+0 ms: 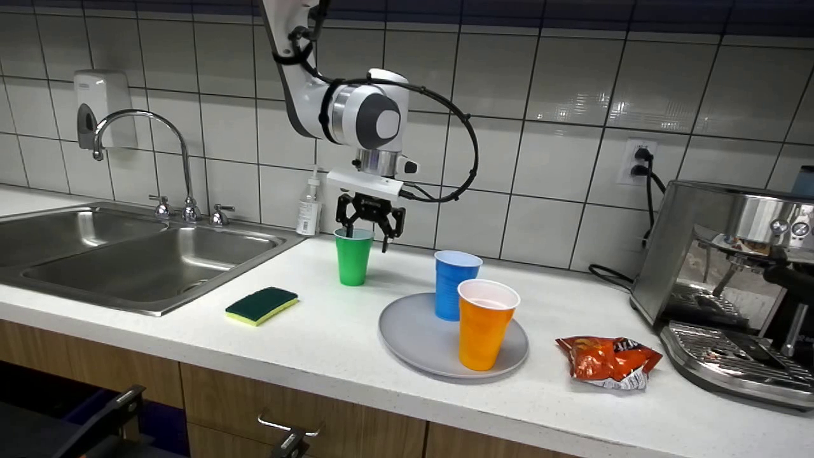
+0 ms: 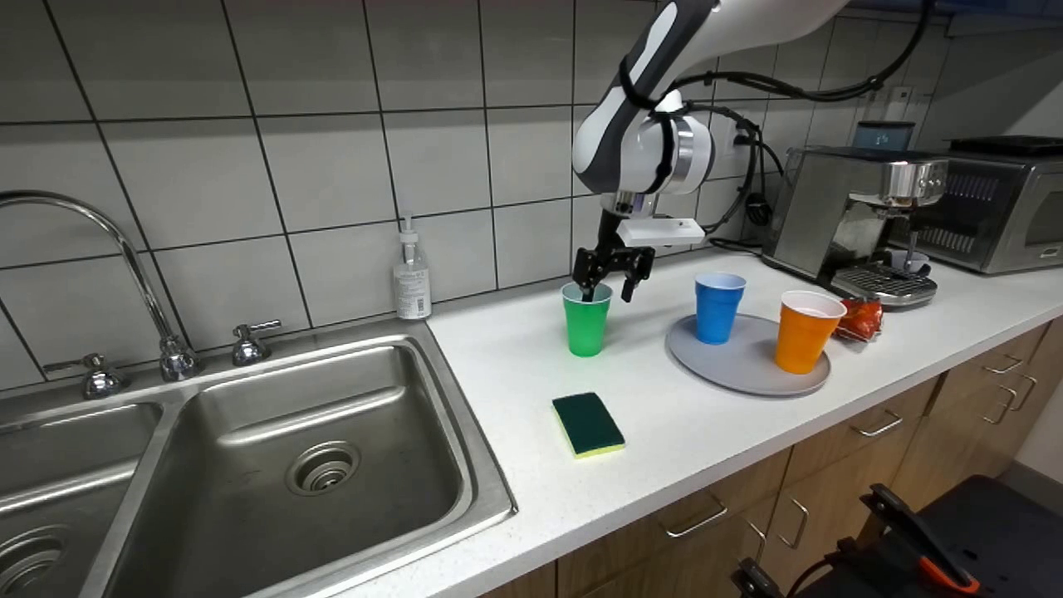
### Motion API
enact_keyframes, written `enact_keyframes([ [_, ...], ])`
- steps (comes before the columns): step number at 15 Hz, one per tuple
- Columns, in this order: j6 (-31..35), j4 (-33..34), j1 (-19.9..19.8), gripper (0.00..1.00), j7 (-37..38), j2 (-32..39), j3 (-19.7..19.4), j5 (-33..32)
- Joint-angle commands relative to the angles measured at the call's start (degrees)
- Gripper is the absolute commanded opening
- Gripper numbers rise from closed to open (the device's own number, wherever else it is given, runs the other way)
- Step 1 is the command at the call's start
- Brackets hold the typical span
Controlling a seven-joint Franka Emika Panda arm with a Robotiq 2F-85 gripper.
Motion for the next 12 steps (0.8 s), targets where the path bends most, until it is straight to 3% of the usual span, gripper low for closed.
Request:
enact_keyframes([
  [1, -1.3, -1.7, 0.0, 0.58, 1.0, -2.4, -0.1, -0.8],
  [8, -1.3, -3.1, -0.4, 0.03, -0.1, -3.8, 0.3, -0.5],
  [12, -1.8, -3.7, -0.7, 0.0, -0.6, -4.6, 0.3, -0.3],
])
